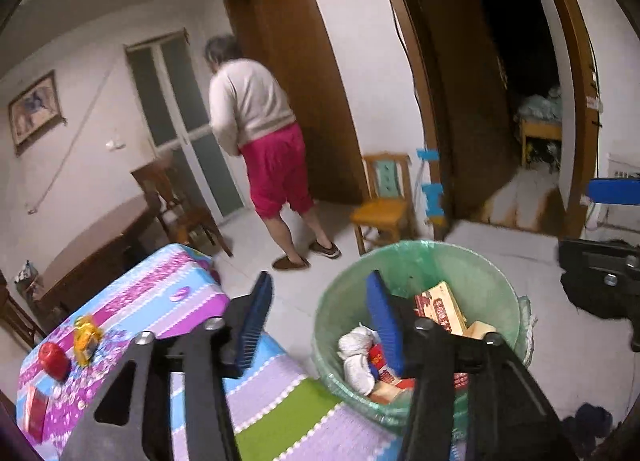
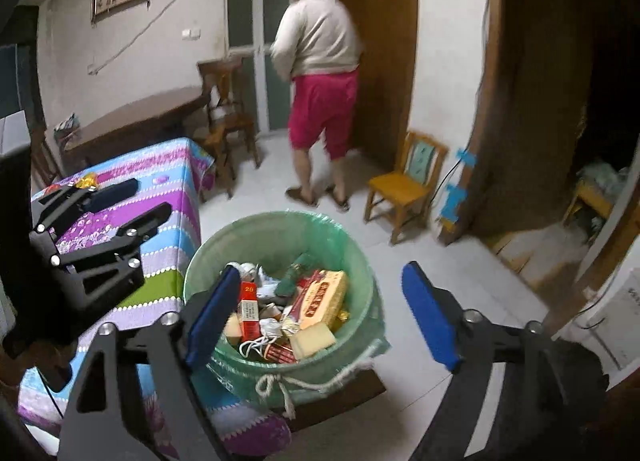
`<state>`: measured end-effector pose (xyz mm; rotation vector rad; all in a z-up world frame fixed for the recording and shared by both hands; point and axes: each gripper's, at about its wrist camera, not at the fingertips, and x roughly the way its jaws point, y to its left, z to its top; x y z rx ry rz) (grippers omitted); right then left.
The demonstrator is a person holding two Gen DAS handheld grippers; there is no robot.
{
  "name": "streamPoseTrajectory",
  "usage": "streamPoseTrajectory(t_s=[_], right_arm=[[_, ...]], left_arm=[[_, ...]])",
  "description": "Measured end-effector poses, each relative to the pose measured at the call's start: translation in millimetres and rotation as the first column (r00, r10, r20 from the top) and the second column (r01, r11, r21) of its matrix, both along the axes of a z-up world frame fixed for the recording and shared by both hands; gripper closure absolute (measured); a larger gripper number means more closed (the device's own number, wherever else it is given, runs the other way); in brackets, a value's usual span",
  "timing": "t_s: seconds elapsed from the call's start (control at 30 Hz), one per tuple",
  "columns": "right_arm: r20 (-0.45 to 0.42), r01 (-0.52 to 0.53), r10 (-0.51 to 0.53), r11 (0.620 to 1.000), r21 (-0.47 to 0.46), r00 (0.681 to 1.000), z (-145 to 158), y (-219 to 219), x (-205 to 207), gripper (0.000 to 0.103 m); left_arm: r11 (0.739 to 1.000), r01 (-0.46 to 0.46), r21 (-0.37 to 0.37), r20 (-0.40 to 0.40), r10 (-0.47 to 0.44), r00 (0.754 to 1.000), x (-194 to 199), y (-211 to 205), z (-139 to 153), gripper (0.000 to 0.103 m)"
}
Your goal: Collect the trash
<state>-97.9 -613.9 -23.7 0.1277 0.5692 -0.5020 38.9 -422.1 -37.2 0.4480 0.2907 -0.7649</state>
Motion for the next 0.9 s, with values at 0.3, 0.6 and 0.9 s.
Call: streamPoseTrajectory(t_s=[0.3, 0.6, 0.9], right_arm=[[0.025, 0.1, -0.098, 0.991, -0.083, 0.995, -16.9, 49.9, -47.1, 0.006], [0.019, 0.149, -0.148, 0.984, -0.097, 0.989, -45.3, 85.5, -60.0, 0.006], [0.089, 0.197, -0.193, 0.98, -0.034, 0.977, -61.0, 82.9, -93.1, 0.006]], left_arm=[[0.999, 0.003, -0.051, 0.062, 0.0, 0.998, -53.6, 57.9, -5.8, 0.029], [0.996, 0.043, -0.078, 0.031, -0.041, 0.999, -89.7, 102.9, -17.9, 0.005], [0.993, 0.089, -0.076, -0.024, -0.091, 0.996, -100.9, 128.1, -32.0, 0.005]])
